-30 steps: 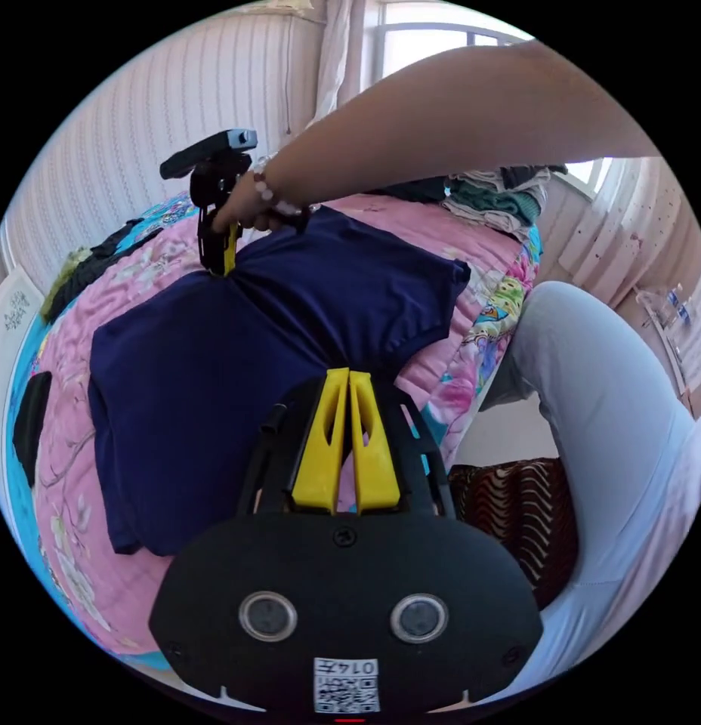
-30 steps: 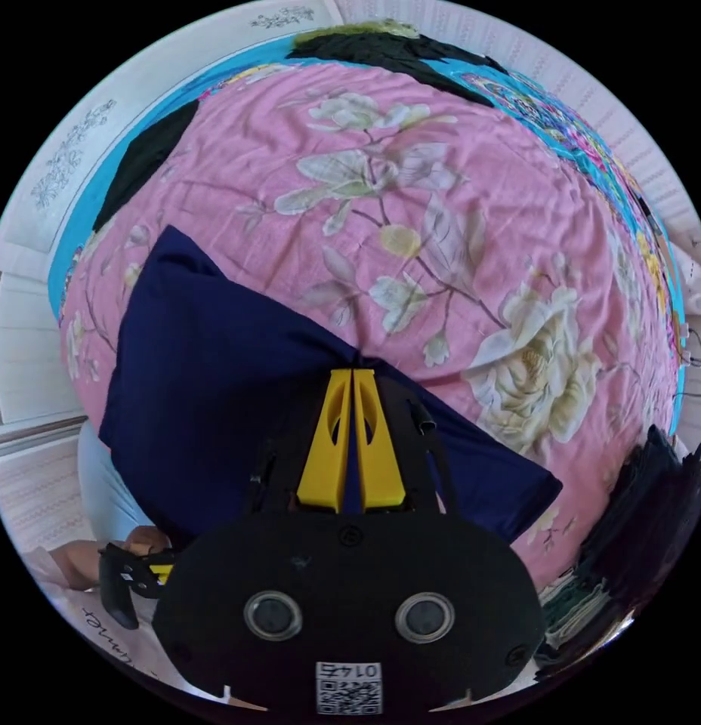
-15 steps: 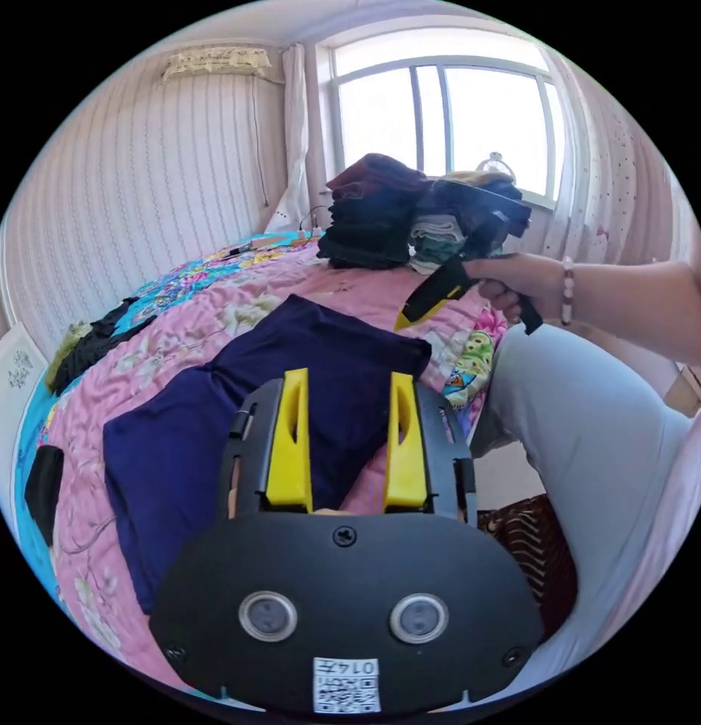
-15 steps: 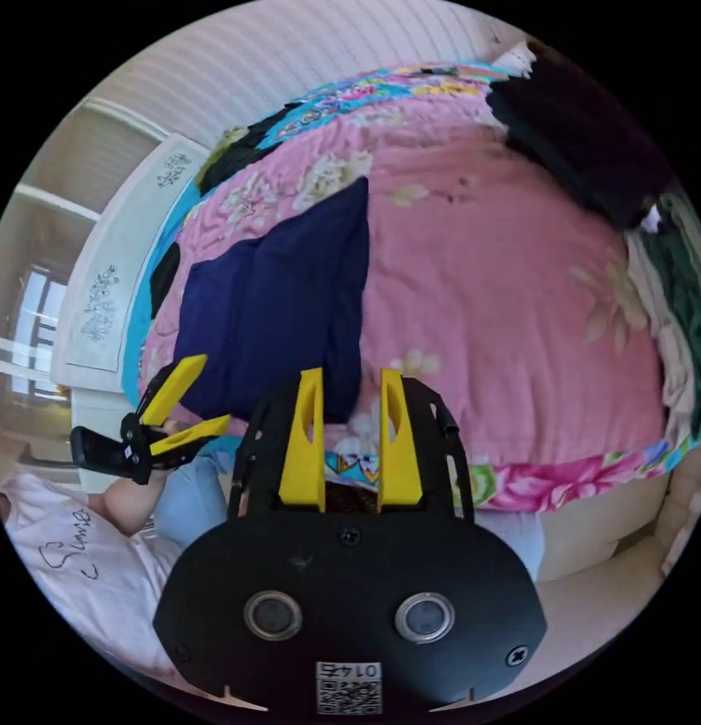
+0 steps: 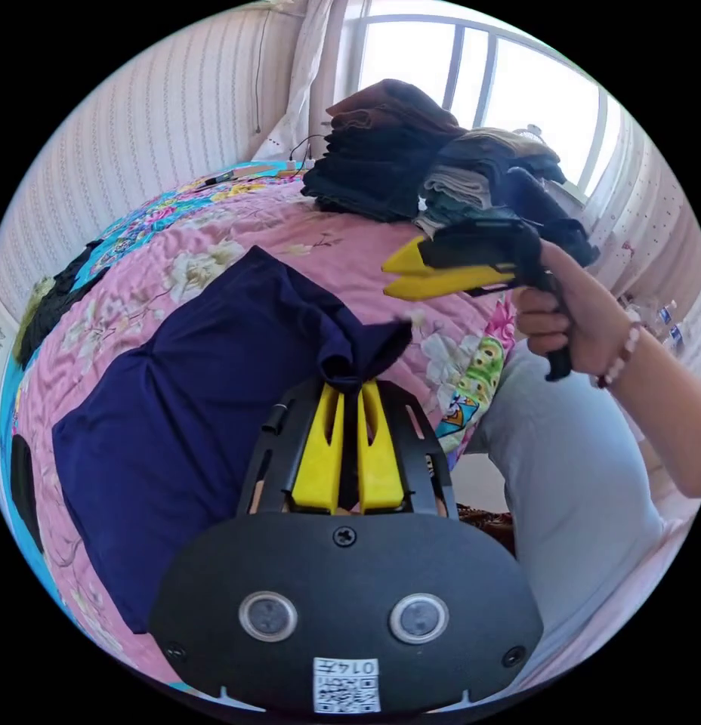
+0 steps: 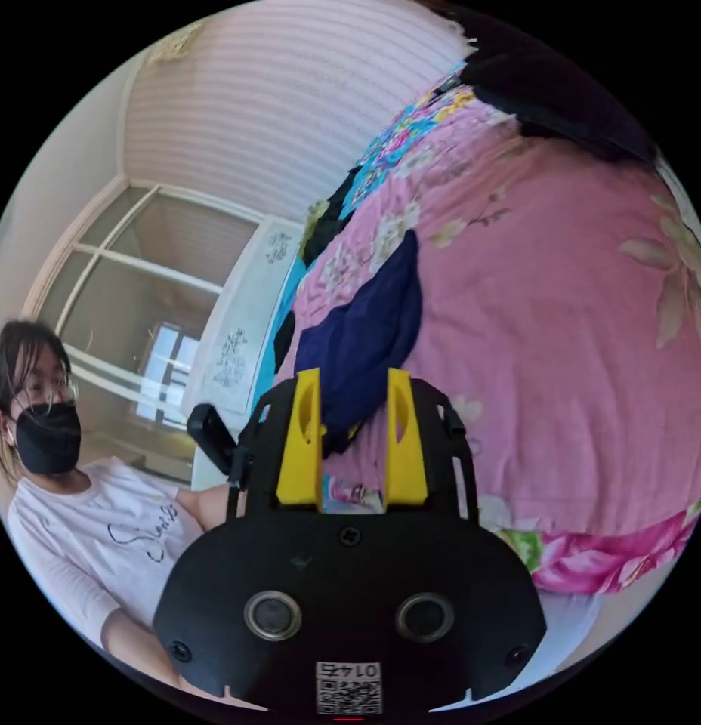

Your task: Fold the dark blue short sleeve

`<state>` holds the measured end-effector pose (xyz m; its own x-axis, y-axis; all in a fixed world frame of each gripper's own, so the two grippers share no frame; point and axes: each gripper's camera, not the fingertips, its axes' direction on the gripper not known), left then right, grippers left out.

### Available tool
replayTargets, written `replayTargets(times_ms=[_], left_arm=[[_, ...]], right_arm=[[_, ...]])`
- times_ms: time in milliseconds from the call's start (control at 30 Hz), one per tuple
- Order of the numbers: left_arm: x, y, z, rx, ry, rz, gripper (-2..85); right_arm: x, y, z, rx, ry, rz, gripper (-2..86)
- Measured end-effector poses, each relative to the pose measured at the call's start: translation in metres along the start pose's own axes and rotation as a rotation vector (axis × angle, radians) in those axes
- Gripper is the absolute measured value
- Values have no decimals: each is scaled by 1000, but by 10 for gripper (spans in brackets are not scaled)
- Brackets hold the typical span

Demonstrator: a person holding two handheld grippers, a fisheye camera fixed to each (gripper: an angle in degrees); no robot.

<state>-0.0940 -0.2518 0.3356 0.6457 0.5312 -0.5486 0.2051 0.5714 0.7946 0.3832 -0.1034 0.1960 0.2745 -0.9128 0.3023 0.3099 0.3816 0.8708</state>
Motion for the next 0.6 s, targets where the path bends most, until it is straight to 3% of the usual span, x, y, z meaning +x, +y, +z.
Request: replayTargets(times_ms=[200, 367, 600], left_arm=[[19, 16, -12, -3, -20, 75, -2], [28, 27, -18, -41, -9, 121, -6], [14, 21, -62, 80, 184, 79, -6]], right_arm=[[62, -54, 25, 113, -85, 110, 132], [81, -86, 57, 52, -173, 143, 18], [42, -66, -7, 108, -25, 32, 5]])
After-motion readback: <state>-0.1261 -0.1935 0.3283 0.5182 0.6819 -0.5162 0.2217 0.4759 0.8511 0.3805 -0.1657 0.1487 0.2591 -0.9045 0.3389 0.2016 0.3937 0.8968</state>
